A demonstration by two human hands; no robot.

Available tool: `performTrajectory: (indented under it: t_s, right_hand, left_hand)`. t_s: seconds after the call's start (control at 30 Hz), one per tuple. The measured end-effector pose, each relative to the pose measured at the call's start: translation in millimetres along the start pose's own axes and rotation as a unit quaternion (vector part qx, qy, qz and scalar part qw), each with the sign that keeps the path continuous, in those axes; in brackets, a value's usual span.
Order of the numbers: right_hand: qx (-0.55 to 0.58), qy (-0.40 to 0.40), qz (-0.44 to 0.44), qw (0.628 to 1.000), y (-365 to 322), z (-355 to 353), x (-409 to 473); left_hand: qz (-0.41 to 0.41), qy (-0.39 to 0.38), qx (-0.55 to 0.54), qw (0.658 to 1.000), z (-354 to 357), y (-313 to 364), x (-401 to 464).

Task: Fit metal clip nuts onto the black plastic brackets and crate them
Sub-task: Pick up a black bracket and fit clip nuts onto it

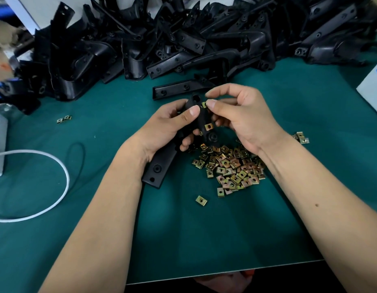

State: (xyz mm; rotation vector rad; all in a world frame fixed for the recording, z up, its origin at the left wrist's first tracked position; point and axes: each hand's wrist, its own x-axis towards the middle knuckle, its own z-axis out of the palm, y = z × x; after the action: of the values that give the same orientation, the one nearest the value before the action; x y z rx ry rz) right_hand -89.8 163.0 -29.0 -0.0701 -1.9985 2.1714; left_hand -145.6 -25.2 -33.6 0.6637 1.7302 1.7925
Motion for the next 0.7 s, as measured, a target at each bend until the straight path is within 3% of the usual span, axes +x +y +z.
performTrajectory:
  t_s: [0.27, 0.53, 0.7]
  right_hand:
    - [-0.036, -0.031, 0.001, 0.999, -4.3, -6.7, 2.5]
    - [0.025, -0.031, 0.11, 0.993, -3.1, 0.2, 1.2]
    - [-0.036, -0.078, 0.064, 0.994, -5.6, -5.6, 2.9]
  left_hand:
    - [0.014, 0.017, 0.044, 0.999, 4.5, -1.3, 1.2]
    - [0.004, 0.042, -0.001, 0.999, 4.1, -0.6, -0.2]
    - [-0.024, -0.001, -0.02, 1.0, 1.5, 2.0, 0.7]
